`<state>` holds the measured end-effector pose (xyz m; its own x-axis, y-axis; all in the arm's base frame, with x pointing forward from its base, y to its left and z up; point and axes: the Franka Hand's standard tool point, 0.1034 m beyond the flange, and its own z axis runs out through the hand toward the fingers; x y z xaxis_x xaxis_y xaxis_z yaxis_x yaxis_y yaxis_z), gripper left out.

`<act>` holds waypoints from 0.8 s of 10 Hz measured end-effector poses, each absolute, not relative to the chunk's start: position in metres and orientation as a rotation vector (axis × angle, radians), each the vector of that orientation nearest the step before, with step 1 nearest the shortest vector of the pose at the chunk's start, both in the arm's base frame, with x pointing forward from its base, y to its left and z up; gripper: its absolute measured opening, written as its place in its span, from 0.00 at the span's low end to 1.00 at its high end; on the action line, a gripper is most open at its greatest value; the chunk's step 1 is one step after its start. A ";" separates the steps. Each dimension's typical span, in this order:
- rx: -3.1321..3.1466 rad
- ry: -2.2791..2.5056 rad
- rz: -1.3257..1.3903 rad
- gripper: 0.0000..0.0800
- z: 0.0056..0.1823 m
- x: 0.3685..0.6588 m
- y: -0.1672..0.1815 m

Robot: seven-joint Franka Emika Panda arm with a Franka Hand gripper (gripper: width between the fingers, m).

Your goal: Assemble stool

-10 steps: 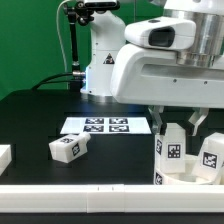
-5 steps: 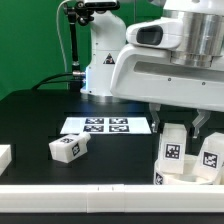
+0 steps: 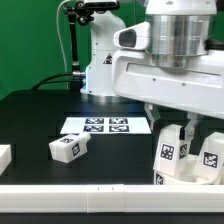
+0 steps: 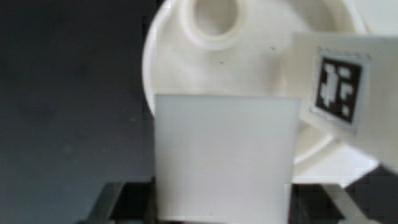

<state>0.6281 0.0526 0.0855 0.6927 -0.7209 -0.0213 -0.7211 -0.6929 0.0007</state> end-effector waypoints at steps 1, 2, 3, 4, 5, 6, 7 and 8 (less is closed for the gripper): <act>-2.800 1.364 0.018 0.42 0.085 0.630 0.052; -2.738 1.466 -0.001 0.42 0.086 0.630 0.053; -2.627 1.601 -0.010 0.42 0.086 0.631 0.054; -2.525 1.707 -0.018 0.42 0.086 0.632 0.055; -2.466 1.772 -0.027 0.42 0.086 0.633 0.057; -2.426 1.818 -0.031 0.42 0.086 0.634 0.059; -2.335 1.912 -0.035 0.42 0.086 0.636 0.061; -2.305 1.946 -0.037 0.42 0.086 0.637 0.062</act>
Offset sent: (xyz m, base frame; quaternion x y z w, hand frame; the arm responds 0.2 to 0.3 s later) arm -0.0077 0.0068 -0.0046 0.0739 -0.0301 0.2624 0.9616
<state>0.6369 0.0621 0.0857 0.1709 -0.9834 -0.0616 -0.9803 -0.1634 -0.1107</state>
